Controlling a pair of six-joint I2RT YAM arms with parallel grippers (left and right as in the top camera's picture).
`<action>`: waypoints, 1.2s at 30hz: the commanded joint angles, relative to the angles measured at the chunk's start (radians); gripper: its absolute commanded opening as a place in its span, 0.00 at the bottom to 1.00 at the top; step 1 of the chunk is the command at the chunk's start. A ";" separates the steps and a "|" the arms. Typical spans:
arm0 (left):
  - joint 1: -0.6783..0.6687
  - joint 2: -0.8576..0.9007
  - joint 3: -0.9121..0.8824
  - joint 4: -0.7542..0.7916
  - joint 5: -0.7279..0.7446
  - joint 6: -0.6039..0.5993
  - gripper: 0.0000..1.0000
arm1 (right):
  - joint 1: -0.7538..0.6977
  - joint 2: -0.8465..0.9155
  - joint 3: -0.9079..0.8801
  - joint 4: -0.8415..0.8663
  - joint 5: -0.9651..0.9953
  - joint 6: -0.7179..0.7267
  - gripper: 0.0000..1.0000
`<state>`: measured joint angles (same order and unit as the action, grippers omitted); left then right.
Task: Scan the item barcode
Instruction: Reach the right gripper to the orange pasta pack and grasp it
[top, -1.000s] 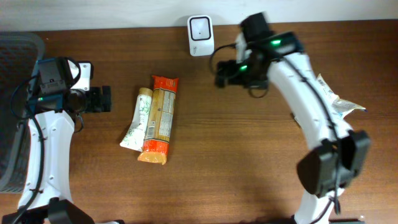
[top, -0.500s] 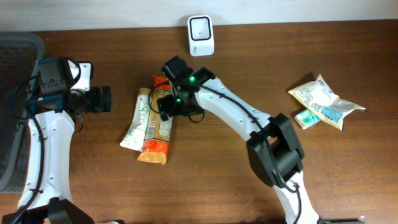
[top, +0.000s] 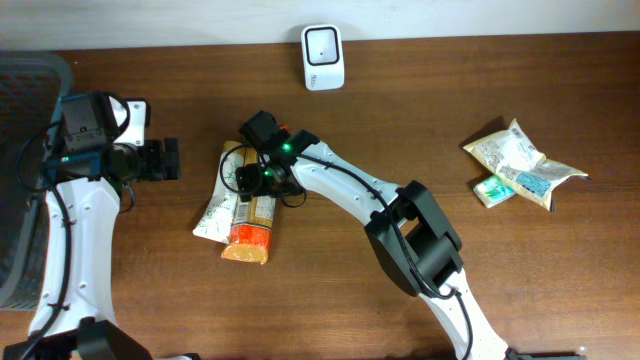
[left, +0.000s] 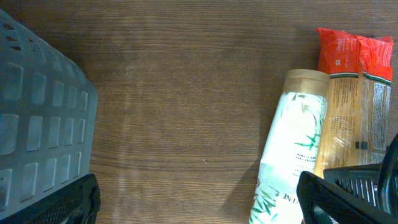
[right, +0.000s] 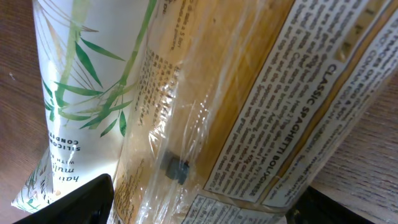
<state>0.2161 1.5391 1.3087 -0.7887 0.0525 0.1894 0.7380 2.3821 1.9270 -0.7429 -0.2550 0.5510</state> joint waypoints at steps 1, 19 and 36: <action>0.003 0.000 0.003 0.002 0.007 -0.006 0.99 | 0.003 0.058 -0.005 0.019 0.020 0.008 0.84; 0.002 0.000 0.003 0.002 0.007 -0.006 0.99 | -0.094 -0.030 0.172 -0.775 0.609 -0.247 0.11; 0.002 0.000 0.003 0.002 0.007 -0.006 0.99 | -0.039 0.064 0.312 -0.715 0.319 -0.429 0.74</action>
<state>0.2161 1.5394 1.3087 -0.7891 0.0525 0.1894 0.7509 2.4416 2.1853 -1.4490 0.2070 0.2077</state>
